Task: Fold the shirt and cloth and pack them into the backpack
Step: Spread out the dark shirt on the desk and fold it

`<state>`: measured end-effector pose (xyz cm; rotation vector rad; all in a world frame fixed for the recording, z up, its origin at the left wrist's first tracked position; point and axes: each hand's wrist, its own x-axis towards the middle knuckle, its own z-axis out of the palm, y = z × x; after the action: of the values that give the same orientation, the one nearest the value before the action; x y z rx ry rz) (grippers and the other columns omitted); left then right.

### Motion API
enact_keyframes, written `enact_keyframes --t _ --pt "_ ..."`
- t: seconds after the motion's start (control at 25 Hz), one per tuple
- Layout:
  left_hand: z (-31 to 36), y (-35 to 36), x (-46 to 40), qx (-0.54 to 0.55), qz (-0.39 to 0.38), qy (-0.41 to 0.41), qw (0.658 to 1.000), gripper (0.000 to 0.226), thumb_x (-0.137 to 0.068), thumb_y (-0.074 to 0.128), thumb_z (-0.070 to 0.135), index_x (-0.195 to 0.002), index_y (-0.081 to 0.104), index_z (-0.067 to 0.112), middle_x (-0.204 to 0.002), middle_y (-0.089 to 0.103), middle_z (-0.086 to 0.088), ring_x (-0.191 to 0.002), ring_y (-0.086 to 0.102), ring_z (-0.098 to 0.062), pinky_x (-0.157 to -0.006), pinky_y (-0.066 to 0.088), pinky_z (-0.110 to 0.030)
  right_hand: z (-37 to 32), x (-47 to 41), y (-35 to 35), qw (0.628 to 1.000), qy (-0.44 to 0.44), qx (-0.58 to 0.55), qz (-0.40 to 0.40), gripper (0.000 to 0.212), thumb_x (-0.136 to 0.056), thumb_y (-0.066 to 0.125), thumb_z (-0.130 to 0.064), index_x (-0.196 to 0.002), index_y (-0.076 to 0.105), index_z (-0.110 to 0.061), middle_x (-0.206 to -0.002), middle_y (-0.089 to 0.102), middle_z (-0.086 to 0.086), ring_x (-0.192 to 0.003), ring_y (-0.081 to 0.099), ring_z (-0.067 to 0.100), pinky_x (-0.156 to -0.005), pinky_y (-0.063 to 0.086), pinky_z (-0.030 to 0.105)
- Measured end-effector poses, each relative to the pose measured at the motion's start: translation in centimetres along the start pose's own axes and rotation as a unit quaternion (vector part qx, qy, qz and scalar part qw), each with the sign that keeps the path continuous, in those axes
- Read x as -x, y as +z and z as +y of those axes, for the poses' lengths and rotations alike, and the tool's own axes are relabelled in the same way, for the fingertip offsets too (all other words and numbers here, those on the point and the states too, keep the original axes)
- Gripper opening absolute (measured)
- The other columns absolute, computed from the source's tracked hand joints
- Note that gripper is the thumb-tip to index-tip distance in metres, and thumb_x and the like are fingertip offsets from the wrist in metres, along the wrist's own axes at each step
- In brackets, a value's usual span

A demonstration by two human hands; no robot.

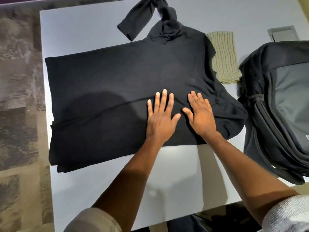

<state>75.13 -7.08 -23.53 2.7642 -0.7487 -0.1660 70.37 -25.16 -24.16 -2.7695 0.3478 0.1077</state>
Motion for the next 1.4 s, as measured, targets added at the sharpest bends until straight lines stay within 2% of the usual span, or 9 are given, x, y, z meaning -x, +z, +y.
enact_keyframes --t 0.16,0.24,0.4,0.6,0.8,1.0,1.16,1.32,1.4 --pt "0.3 1.5 -1.5 -0.043 0.017 -0.003 0.999 0.063 -0.101 0.038 0.050 -0.153 0.038 0.015 -0.163 0.028 -0.007 -0.153 0.017 -0.032 -0.122 0.012 -0.058 3.3 0.5 -1.7 0.998 0.054 -0.031 0.020 0.069 -0.103 0.025 -0.056 -0.156 0.030 -0.012 -0.165 0.024 0.005 -0.154 0.015 0.022 -0.125 0.011 0.040" --pt "0.9 1.4 -2.6 -0.031 0.028 0.010 0.999 0.062 -0.100 0.041 0.049 -0.150 0.042 0.013 -0.162 0.031 -0.009 -0.152 0.019 -0.032 -0.122 0.013 -0.057 4.1 -0.3 -2.8 0.996 0.039 -0.057 0.056 0.056 -0.104 0.038 -0.042 -0.150 0.040 -0.011 -0.158 0.037 0.008 -0.147 0.031 0.029 -0.121 0.024 0.043" --pt "3.3 1.5 -6.7 -0.021 0.001 0.043 0.999 0.069 -0.101 0.038 0.054 -0.157 0.029 0.015 -0.166 0.019 -0.008 -0.154 0.010 -0.030 -0.122 0.009 -0.058 4.4 -4.5 -5.2 0.976 0.113 -0.131 0.134 0.032 -0.098 0.053 -0.019 -0.130 0.055 -0.014 -0.127 0.056 0.009 -0.111 0.056 0.030 -0.094 0.047 0.044" --pt "6.3 2.0 -11.8 -0.019 -0.058 0.045 0.997 0.069 -0.104 0.026 0.053 -0.161 0.010 0.017 -0.169 0.000 -0.005 -0.155 -0.005 -0.026 -0.123 -0.002 -0.055 5.0 -9.8 -7.6 0.941 0.168 -0.178 0.234 0.021 -0.097 0.050 -0.012 -0.111 0.066 -0.010 -0.108 0.063 0.010 -0.095 0.060 0.025 -0.080 0.042 0.026" --pt "6.2 2.9 -12.1 -0.038 -0.043 0.041 0.998 0.074 -0.101 0.028 0.057 -0.160 0.011 0.016 -0.169 0.005 -0.006 -0.155 0.000 -0.027 -0.124 0.003 -0.055 5.9 -11.3 -8.0 0.970 0.198 -0.113 0.090 0.019 -0.097 0.054 -0.027 -0.098 0.067 -0.013 -0.105 0.055 0.007 -0.084 0.053 0.022 -0.074 0.043 0.033" --pt "6.6 2.4 -12.4 -0.039 -0.060 0.032 0.997 0.076 -0.100 0.026 0.059 -0.161 0.009 0.016 -0.169 0.002 -0.005 -0.155 -0.004 -0.026 -0.124 0.003 -0.055 6.9 -11.0 -8.4 0.968 0.203 -0.110 0.096 0.024 -0.101 0.048 -0.031 -0.106 0.067 -0.017 -0.111 0.055 0.007 -0.091 0.058 0.030 -0.076 0.040 0.031" --pt "6.5 2.5 -12.4 -0.034 -0.066 0.027 0.997 0.077 -0.100 0.027 0.059 -0.161 0.008 0.016 -0.169 0.000 -0.004 -0.155 -0.006 -0.025 -0.124 0.001 -0.055 7.3 -11.9 -9.0 0.975 0.180 -0.101 0.083 0.019 -0.096 0.052 -0.024 -0.081 0.050 -0.013 -0.103 0.048 0.004 -0.083 0.054 0.028 -0.069 0.044 0.033" --pt "6.5 2.5 -12.4 -0.026 -0.065 0.027 0.997 0.076 -0.100 0.028 0.058 -0.161 0.007 0.016 -0.169 -0.001 -0.003 -0.155 -0.007 -0.025 -0.124 0.000 -0.054 6.3 -12.3 -9.1 0.970 0.183 -0.137 0.086 0.013 -0.096 0.059 -0.031 -0.102 0.065 -0.021 -0.109 0.053 -0.002 -0.090 0.056 0.017 -0.078 0.043 0.030" --pt "6.4 2.6 -12.4 -0.024 -0.067 0.026 0.997 0.076 -0.100 0.028 0.057 -0.161 0.007 0.017 -0.169 -0.002 -0.003 -0.155 -0.007 -0.025 -0.124 -0.001 -0.054 6.1 -12.4 -9.0 0.967 0.197 -0.140 0.079 0.009 -0.094 0.063 -0.033 -0.097 0.061 -0.025 -0.106 0.058 -0.005 -0.091 0.059 0.017 -0.079 0.043 0.032"
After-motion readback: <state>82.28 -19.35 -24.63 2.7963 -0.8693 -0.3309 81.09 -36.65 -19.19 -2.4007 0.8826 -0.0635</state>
